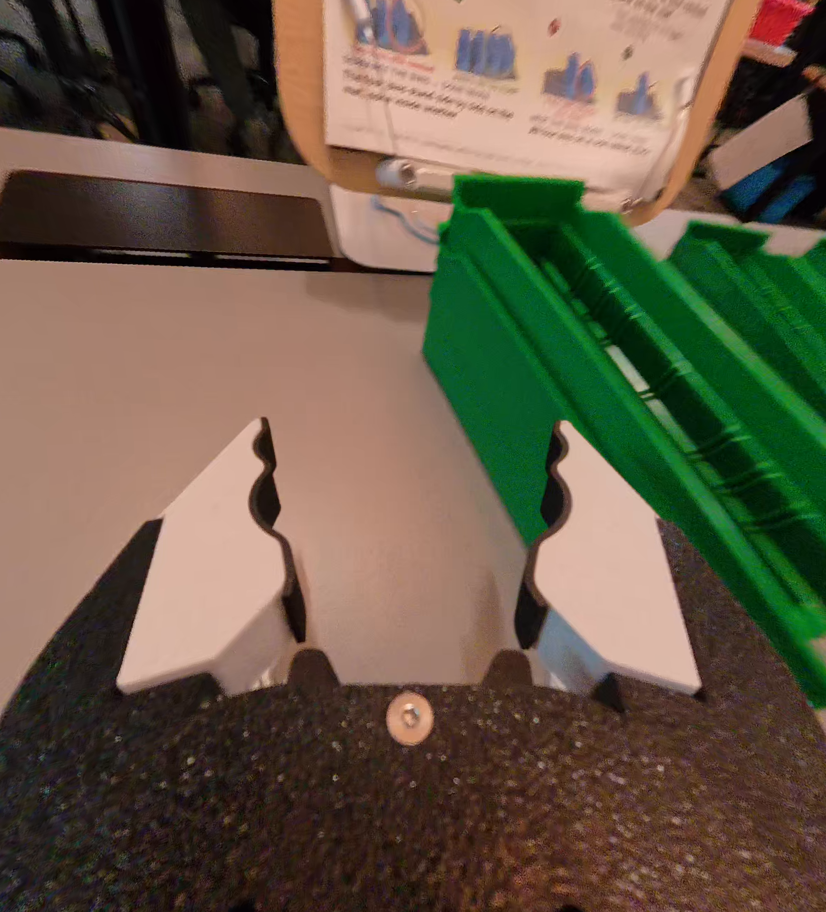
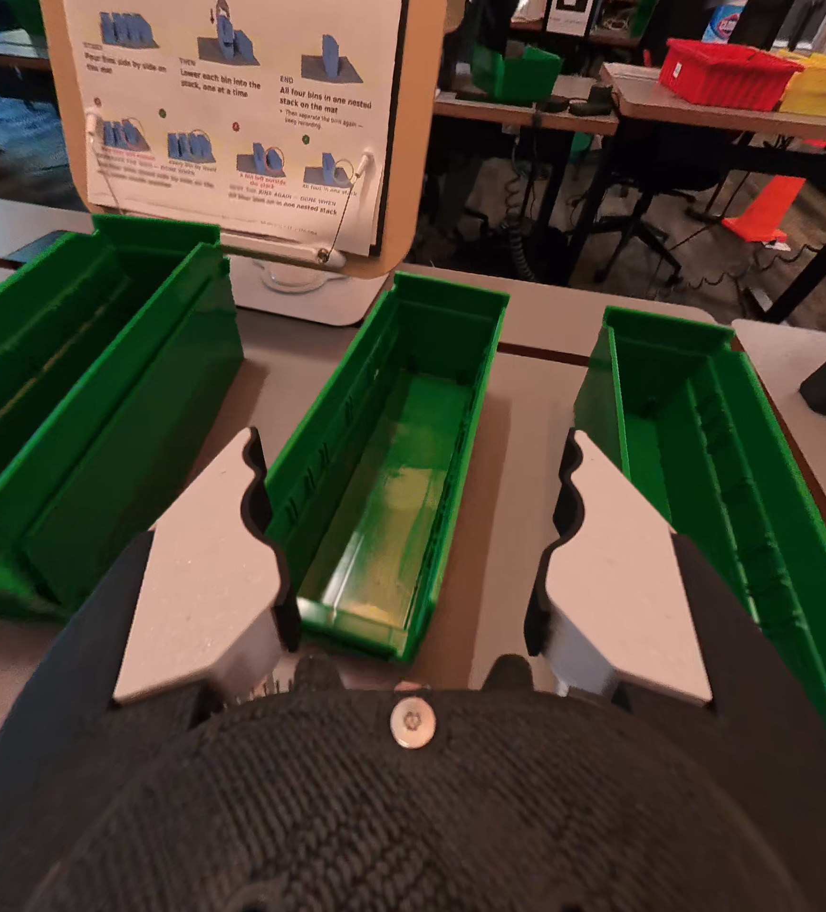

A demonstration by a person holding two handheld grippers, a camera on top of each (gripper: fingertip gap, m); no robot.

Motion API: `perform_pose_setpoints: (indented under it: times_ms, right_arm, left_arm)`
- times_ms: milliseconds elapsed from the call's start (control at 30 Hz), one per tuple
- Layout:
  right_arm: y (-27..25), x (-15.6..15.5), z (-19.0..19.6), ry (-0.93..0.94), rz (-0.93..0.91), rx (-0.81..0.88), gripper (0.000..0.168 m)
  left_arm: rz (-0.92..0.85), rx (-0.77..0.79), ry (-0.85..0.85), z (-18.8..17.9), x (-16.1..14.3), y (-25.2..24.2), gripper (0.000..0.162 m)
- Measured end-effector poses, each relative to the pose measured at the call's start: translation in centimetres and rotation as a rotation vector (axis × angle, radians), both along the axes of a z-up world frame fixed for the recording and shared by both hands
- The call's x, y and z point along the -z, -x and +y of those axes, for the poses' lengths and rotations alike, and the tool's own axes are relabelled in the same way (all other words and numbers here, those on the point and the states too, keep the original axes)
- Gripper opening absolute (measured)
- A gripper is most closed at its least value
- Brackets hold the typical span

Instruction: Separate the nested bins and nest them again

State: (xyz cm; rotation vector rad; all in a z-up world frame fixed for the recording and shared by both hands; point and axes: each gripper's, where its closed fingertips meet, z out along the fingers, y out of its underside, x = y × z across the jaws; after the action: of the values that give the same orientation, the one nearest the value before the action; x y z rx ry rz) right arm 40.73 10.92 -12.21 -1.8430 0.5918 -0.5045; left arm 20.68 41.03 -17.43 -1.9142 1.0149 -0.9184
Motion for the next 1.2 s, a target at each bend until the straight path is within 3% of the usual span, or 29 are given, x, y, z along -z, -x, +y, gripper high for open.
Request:
perform_pose_setpoints:
  times_ms: [167, 300, 467, 667, 967, 1200]
  right_arm:
    - [1.8, 2.8, -3.4, -0.053, -0.027, -0.03, 0.108]
    - [3.6, 3.1, -4.3, -0.127, -0.056, -0.092, 0.097]
    - [5.1, 2.1, -4.9, -0.242, -0.105, -0.125, 0.097]
    - [4.7, 3.3, -5.0, -0.246, -0.047, -0.151, 0.104]
    - [5.4, 3.7, -4.1, -0.319, 0.051, -0.193, 0.105]
    - [5.4, 4.1, -3.9, -0.317, 0.083, -0.198, 0.105]
  left_arm:
    - [0.099, 0.113, 0.156, -4.2, -4.4, -2.8, 0.113]
    - [0.252, 0.108, 0.074, -5.7, -6.2, -5.5, 0.116]
    - [0.442, 0.068, 0.089, -6.9, -4.7, -8.4, 0.118]
    - [0.504, 0.03, 0.154, -8.5, -2.7, -9.7, 0.118]
    - [0.654, -0.076, 0.098, -8.5, 0.0, -9.7, 0.119]
    - [0.707, -0.095, 0.084, -8.4, 0.8, -9.2, 0.134]
